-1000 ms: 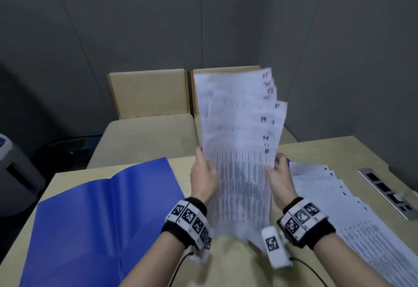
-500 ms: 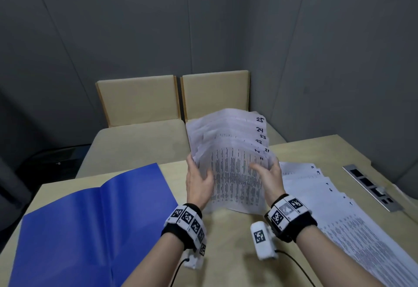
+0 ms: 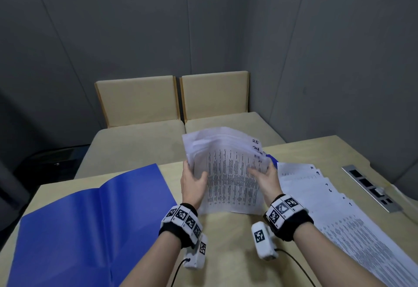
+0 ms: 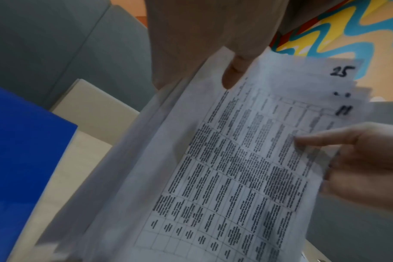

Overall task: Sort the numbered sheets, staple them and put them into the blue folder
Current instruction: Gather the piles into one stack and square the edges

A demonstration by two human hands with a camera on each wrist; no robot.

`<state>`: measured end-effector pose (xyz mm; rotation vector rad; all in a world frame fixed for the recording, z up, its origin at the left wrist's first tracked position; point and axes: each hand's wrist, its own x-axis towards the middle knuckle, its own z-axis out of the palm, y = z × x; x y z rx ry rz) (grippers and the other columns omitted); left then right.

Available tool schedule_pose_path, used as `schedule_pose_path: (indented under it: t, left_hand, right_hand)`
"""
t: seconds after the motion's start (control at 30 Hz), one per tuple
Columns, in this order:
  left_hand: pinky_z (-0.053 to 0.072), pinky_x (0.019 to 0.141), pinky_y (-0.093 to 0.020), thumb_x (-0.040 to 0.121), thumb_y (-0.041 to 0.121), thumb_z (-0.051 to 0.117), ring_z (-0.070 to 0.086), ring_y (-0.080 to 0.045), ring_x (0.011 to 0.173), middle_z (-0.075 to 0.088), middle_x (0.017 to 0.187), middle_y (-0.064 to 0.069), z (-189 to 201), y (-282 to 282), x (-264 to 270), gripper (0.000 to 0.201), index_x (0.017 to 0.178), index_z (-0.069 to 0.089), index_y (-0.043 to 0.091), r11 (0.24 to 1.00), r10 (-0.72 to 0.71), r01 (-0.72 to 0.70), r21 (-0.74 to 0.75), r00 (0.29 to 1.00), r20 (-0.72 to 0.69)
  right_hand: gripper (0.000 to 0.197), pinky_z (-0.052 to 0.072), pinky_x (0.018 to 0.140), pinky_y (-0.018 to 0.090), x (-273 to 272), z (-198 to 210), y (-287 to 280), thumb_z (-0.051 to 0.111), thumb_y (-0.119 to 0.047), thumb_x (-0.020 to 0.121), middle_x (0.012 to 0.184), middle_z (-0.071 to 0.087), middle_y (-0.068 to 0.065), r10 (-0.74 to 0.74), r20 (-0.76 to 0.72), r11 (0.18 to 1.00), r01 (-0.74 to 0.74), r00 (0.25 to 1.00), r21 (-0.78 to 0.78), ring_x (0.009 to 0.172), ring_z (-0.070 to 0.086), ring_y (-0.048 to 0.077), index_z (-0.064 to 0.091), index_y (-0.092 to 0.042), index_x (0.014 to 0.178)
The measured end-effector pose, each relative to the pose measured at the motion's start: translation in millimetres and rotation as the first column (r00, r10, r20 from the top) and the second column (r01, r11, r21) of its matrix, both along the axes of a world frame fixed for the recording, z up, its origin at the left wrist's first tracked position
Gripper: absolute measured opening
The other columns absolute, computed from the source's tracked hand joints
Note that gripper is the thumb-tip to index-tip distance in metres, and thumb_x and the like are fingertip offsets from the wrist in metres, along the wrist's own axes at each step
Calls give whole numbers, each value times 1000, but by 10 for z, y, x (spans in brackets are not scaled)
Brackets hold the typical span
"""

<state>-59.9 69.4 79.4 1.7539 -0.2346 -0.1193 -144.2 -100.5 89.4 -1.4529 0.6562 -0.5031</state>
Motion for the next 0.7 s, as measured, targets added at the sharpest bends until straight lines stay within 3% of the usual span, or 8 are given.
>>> schedule_pose_path:
  t: [0.1,0.17,0.3,0.37,0.43,0.53,0.6,0.7]
  left_hand:
    - [41,100,-32,94,8,47,52,-17,116,56,126,-1,39,-38,-2,35,128,45,17,998,51,-49,-25,993,102]
    - [43,92,-33,94,10,47,53,-17,104,57,113,2,71,-32,-31,27,119,44,20,996,57,-49,-70,990,128]
    - [43,77,-30,86,7,52,54,-18,92,57,102,4,9,44,-93,40,119,35,23,1000,3,-2,-27,999,51]
    - [48,67,-23,84,8,56,60,-15,88,61,96,6,-52,68,-52,40,116,36,22,1000,-20,20,-17,1000,5]
    - [43,62,-14,85,8,57,59,-3,86,61,94,11,-77,69,-2,36,113,38,22,999,-40,40,5,999,-11]
    - [45,63,-16,88,6,52,58,1,84,61,94,12,-87,47,36,30,108,42,25,999,-44,44,3,999,-11]
    - [47,65,-21,88,8,52,60,-8,86,61,95,10,-120,29,46,26,107,42,23,999,-45,45,10,999,-20]
    - [48,76,-31,93,13,51,60,-20,97,61,104,2,-242,4,64,21,110,41,20,992,-93,98,77,993,-71]
  right_hand:
    - [41,45,102,41,-9,55,43,55,-4,92,128,60,6,-15,54,1000,16,998,-21,115,59,19,50,-12,132]
    - [39,46,100,38,-29,85,28,58,-5,90,125,60,3,-26,92,1000,27,995,-14,113,58,17,49,-14,126]
    - [46,44,73,20,-76,56,21,61,4,82,110,52,-7,-39,85,999,39,996,0,95,54,3,41,-19,117]
    - [48,42,75,18,-50,36,16,60,3,84,117,48,-6,-58,79,998,61,995,-33,99,52,4,42,-21,122]
    - [42,43,80,22,3,35,3,58,-5,89,122,46,-2,-67,59,996,70,996,-55,102,52,8,41,-23,123]
    - [31,44,78,25,39,100,32,50,-10,95,117,49,0,-61,21,993,63,998,-103,89,52,0,40,-23,122]
    - [38,44,75,24,48,103,36,48,-5,94,116,47,-2,-53,-12,993,51,999,-108,91,55,7,36,-21,126]
    - [39,43,87,32,68,64,66,41,-3,96,123,45,-3,10,-147,997,-21,989,-73,104,50,18,25,-19,128]
